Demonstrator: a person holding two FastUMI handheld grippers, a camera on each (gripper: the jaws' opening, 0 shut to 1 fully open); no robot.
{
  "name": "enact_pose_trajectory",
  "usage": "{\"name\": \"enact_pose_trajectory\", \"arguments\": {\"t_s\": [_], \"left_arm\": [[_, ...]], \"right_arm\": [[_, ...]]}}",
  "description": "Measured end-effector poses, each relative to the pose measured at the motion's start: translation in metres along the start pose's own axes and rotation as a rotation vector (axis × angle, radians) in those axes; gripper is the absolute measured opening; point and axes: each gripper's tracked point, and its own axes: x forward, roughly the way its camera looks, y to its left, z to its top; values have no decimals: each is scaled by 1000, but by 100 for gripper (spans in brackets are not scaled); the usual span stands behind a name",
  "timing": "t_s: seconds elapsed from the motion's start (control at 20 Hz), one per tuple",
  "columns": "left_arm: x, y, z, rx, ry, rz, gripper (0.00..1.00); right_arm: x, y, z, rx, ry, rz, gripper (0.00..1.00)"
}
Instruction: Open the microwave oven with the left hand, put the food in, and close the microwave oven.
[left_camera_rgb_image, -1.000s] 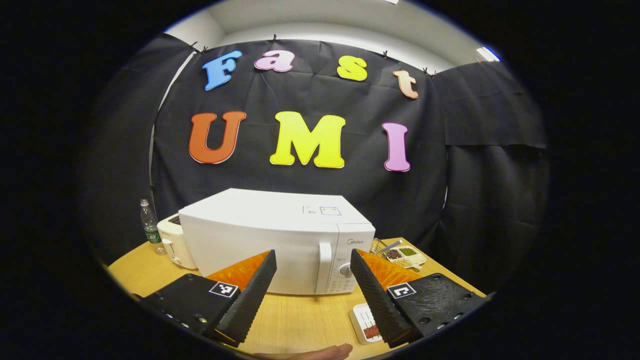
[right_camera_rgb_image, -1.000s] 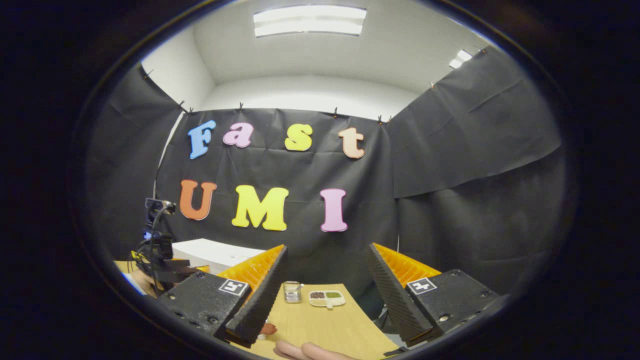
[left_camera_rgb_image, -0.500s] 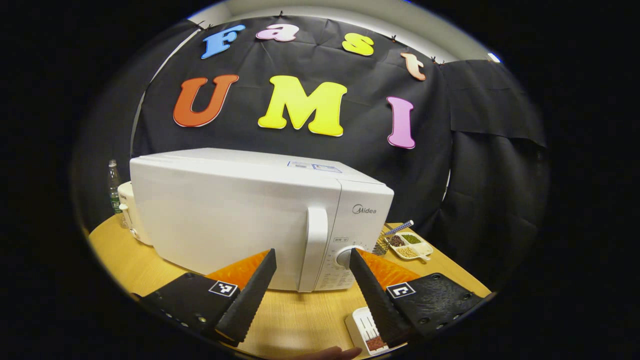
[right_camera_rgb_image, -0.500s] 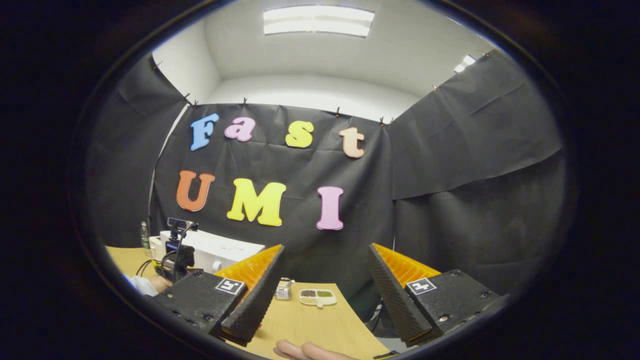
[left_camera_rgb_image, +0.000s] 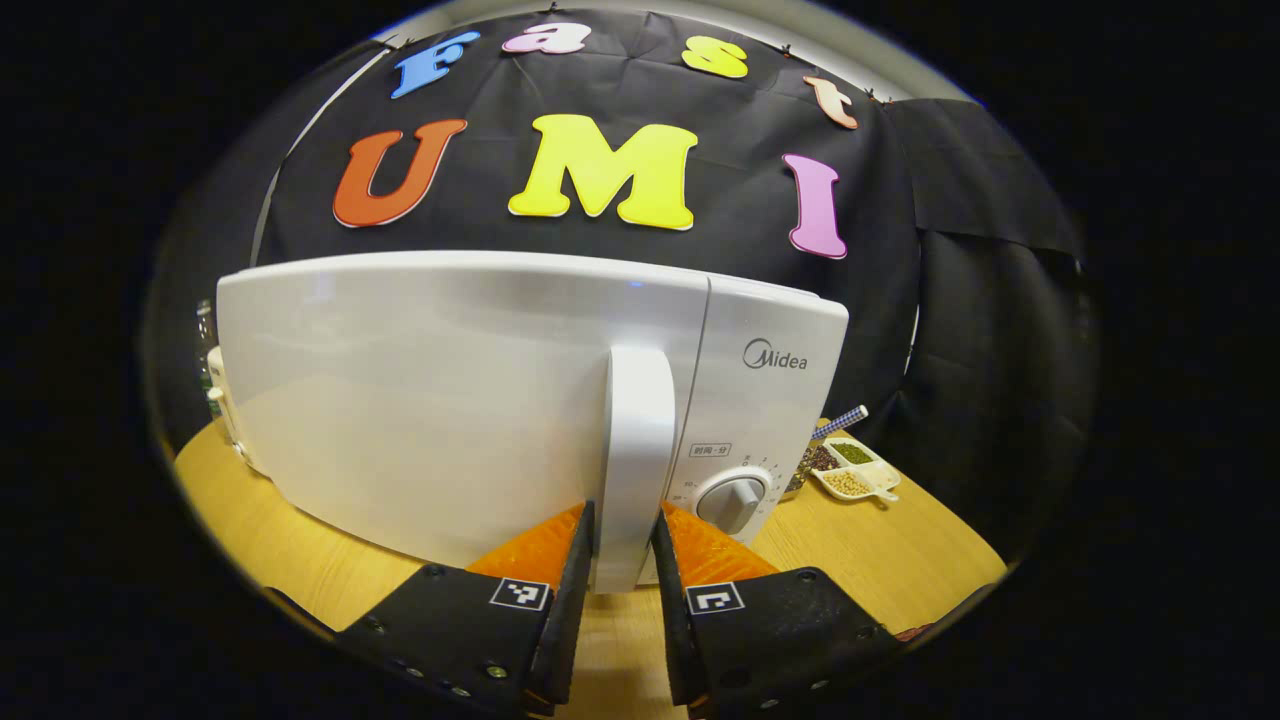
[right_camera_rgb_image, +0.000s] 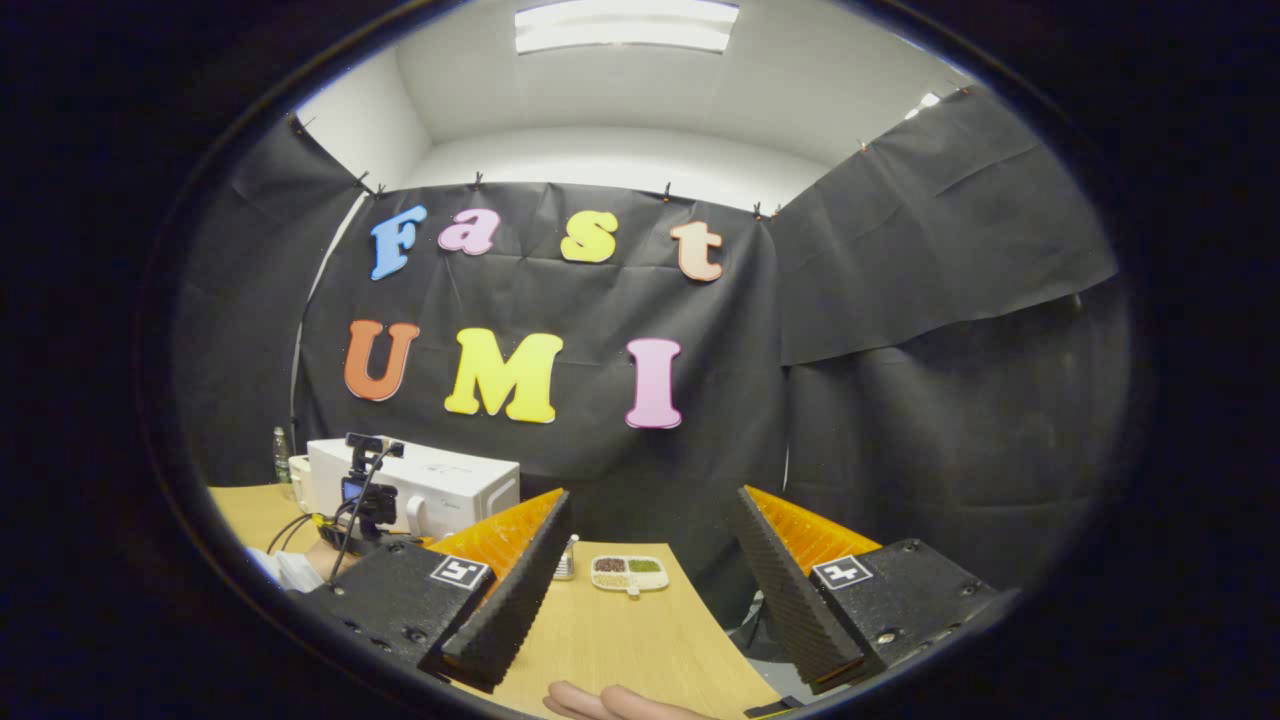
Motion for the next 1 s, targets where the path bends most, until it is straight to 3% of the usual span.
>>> {"name": "enact_pose_trajectory", "arguments": {"t_s": [0.15, 0.4, 0.6, 1.0], "left_arm": [[-4, 2, 7, -5, -21, -12, 36], [-3, 5, 3, 72, -57, 40, 7], [-7, 4, -1, 80, -61, 35, 7], [-75, 12, -16, 96, -117, -23, 7]], "right_arm": [[2, -8, -7, -6, 8, -16, 100], [2, -15, -14, 6, 29, -32, 100], [1, -16, -19, -11, 36, -38, 100], [-9, 8, -22, -13, 42, -12, 100]]}}
